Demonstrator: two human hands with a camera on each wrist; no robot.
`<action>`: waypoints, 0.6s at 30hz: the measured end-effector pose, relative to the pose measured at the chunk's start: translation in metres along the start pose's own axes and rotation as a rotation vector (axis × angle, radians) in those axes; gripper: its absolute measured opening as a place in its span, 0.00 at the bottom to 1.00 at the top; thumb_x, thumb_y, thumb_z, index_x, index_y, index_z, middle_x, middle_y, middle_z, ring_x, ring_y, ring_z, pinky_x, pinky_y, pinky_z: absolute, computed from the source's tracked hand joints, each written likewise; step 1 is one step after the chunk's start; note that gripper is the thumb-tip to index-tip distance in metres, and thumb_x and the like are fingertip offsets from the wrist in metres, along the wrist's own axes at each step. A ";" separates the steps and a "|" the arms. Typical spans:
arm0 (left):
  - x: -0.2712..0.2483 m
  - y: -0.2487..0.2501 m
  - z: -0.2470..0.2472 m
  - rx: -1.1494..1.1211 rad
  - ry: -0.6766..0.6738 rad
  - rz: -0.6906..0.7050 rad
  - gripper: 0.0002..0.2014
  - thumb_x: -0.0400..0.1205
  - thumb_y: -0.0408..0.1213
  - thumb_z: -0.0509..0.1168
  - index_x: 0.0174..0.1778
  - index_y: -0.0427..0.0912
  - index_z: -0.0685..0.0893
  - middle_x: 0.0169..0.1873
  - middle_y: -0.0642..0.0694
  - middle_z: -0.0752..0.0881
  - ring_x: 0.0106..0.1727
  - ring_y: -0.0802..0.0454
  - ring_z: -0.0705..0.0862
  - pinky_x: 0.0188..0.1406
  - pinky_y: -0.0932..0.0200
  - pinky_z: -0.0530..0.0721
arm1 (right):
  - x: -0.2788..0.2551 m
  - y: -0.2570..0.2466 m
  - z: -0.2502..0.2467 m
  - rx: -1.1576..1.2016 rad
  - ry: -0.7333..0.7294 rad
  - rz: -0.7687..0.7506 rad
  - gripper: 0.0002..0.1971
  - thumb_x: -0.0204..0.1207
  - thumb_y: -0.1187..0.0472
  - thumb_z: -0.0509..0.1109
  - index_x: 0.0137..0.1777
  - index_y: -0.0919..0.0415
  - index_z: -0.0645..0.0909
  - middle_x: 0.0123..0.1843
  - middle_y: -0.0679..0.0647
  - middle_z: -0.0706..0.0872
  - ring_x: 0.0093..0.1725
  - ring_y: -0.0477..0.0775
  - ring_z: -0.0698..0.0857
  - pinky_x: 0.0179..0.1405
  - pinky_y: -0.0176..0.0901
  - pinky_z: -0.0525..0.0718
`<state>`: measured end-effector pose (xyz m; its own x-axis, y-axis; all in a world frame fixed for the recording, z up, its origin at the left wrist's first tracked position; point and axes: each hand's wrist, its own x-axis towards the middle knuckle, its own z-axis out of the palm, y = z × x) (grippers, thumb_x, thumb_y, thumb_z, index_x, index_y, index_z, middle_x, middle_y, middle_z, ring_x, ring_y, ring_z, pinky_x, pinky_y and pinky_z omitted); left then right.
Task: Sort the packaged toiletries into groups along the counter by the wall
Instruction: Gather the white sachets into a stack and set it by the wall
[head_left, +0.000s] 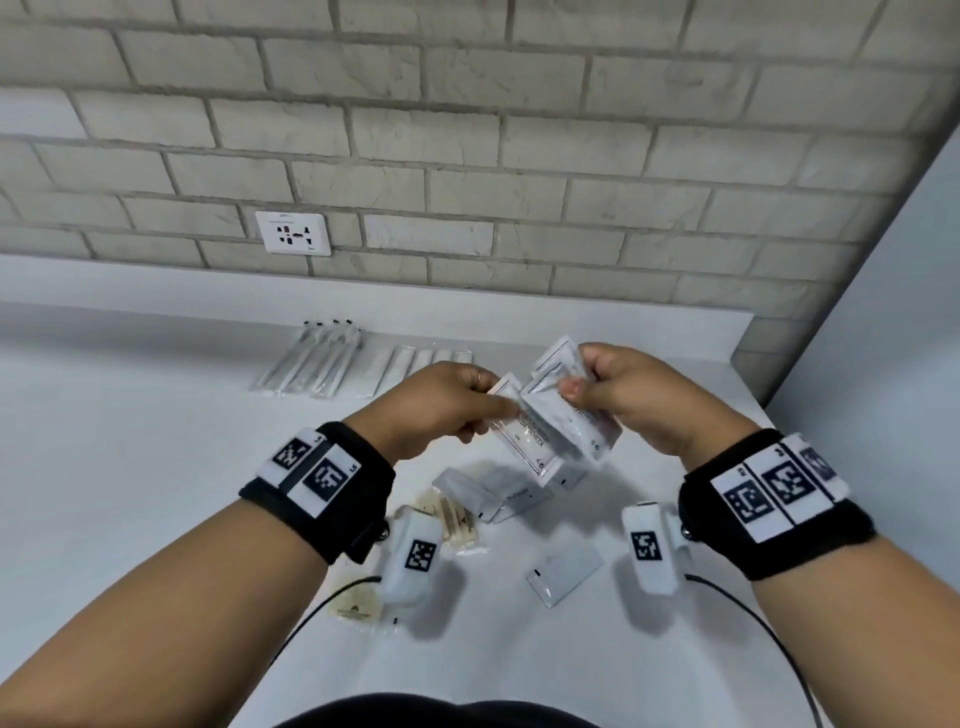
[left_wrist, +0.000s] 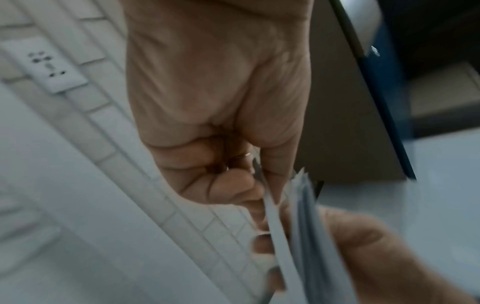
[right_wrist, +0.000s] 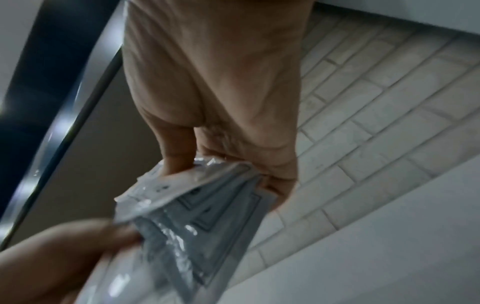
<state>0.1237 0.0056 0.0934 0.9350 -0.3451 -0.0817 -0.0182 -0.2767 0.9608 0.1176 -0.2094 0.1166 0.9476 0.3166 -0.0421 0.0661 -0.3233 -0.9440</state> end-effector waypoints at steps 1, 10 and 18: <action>0.003 0.003 0.003 -0.119 -0.004 -0.008 0.15 0.80 0.31 0.69 0.27 0.48 0.84 0.25 0.49 0.81 0.27 0.55 0.77 0.23 0.66 0.76 | 0.002 -0.001 0.006 -0.001 -0.041 0.035 0.08 0.82 0.70 0.64 0.53 0.58 0.82 0.43 0.53 0.89 0.39 0.48 0.87 0.36 0.36 0.84; 0.016 -0.004 0.047 -0.682 -0.090 -0.026 0.28 0.84 0.55 0.58 0.68 0.34 0.80 0.62 0.32 0.82 0.65 0.37 0.81 0.68 0.40 0.75 | 0.025 0.000 0.045 0.382 0.184 0.194 0.08 0.84 0.62 0.62 0.58 0.60 0.80 0.51 0.60 0.89 0.47 0.59 0.90 0.43 0.53 0.89; 0.015 0.005 0.063 -0.931 -0.099 -0.099 0.23 0.87 0.48 0.56 0.70 0.34 0.77 0.64 0.32 0.83 0.64 0.37 0.84 0.66 0.45 0.81 | 0.030 -0.002 0.057 -0.459 0.514 0.208 0.24 0.82 0.51 0.57 0.79 0.43 0.65 0.77 0.52 0.67 0.76 0.59 0.67 0.76 0.54 0.64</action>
<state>0.1156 -0.0575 0.0799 0.8820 -0.4449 -0.1553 0.3902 0.5046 0.7701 0.1281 -0.1481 0.0982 0.9746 -0.2157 0.0604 -0.1138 -0.7092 -0.6958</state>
